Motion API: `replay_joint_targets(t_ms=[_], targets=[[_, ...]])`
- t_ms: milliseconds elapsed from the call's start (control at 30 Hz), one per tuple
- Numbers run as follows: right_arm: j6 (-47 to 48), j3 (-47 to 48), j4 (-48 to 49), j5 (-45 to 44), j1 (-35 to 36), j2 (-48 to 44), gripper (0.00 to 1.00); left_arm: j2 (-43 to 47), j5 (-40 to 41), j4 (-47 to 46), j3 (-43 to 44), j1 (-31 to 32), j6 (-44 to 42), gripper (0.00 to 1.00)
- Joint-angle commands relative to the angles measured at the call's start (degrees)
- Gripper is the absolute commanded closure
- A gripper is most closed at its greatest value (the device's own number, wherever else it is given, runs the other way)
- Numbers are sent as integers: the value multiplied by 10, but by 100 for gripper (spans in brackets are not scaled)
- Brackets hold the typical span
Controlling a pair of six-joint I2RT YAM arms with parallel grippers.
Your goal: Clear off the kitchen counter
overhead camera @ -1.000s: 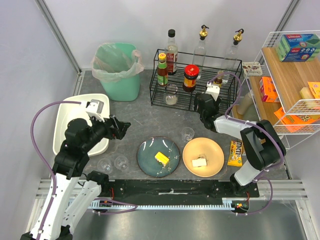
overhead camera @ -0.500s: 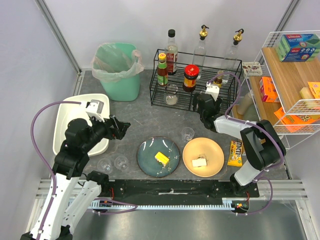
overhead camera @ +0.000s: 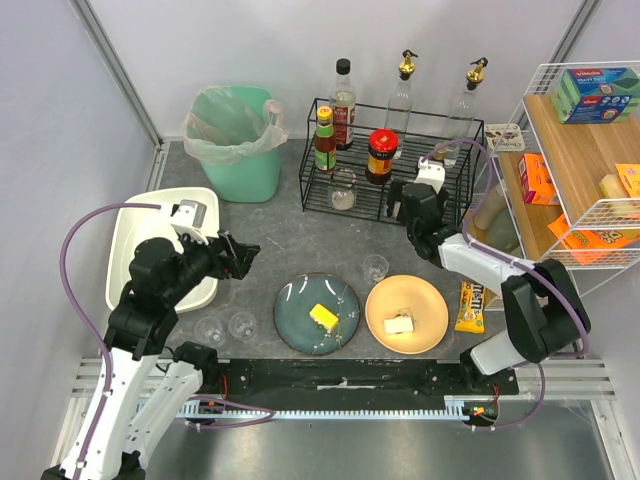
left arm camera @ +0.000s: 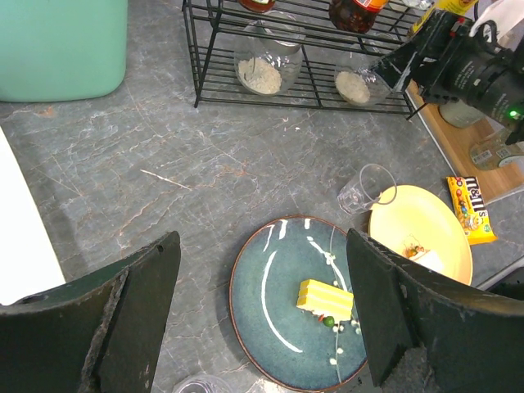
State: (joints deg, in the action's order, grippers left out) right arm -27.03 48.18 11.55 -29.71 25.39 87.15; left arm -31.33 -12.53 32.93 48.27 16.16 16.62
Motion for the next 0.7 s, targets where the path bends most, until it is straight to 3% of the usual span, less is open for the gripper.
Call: replay_joint_targets(t_ms=[0, 400, 667], targets=[[12, 4, -30, 26, 4, -40, 2, 4, -2, -7, 17, 0, -8, 13], [41, 8, -191, 184, 6, -129, 2, -4, -21, -7, 19, 0, -2, 13], [68, -12, -232, 307, 15, -175, 2, -20, -50, -13, 14, 0, 10, 13]])
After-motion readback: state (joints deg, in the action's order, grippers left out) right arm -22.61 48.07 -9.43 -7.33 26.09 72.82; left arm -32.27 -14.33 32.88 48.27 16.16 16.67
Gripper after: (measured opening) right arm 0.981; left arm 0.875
